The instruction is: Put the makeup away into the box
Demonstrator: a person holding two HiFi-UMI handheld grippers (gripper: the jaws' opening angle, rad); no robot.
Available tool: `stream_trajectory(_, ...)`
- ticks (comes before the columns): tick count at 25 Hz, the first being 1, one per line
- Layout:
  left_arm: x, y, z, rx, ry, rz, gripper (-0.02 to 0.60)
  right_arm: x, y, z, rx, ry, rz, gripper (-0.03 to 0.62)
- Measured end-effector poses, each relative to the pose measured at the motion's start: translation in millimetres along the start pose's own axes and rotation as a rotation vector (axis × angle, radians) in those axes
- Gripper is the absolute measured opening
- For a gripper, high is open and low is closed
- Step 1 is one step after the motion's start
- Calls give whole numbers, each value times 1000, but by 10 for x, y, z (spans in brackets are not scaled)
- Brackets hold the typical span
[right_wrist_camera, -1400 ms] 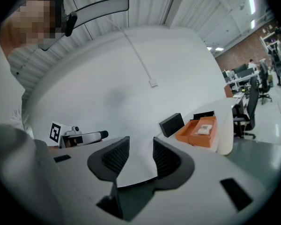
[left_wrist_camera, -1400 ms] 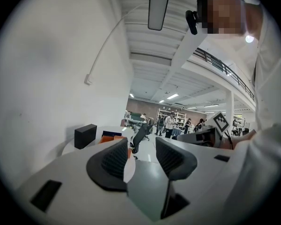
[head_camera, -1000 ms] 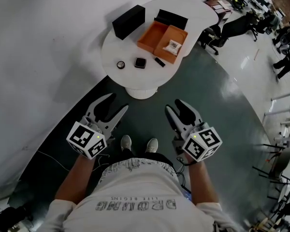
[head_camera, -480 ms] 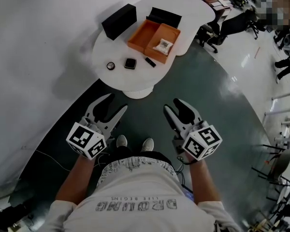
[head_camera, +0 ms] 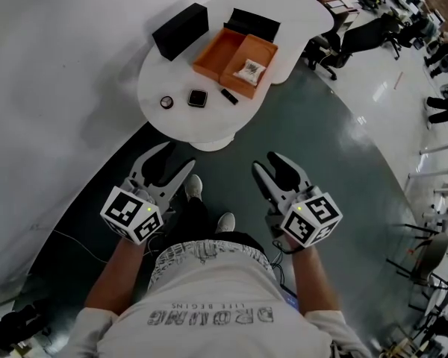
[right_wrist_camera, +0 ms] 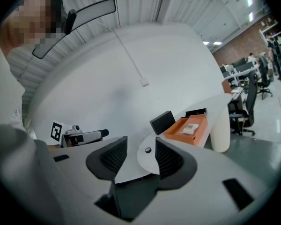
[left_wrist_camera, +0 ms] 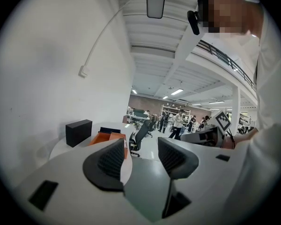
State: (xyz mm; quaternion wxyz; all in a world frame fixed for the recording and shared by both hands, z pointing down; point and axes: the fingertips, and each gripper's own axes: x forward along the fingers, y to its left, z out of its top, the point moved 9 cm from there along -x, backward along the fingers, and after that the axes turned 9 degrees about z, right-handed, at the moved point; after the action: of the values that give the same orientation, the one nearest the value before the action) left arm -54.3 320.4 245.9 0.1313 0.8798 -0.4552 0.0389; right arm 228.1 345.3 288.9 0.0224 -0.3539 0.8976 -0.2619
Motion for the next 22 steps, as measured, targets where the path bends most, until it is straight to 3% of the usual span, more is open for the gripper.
stream_trajectory(9, 265, 339, 33, -19, -1, -19, 227, 301, -179, 90, 9, 4, -32, 196)
stream_trajectory(22, 800, 1242, 191, -51, 20, -46, 227, 1244, -439, 335, 21, 40, -55, 196)
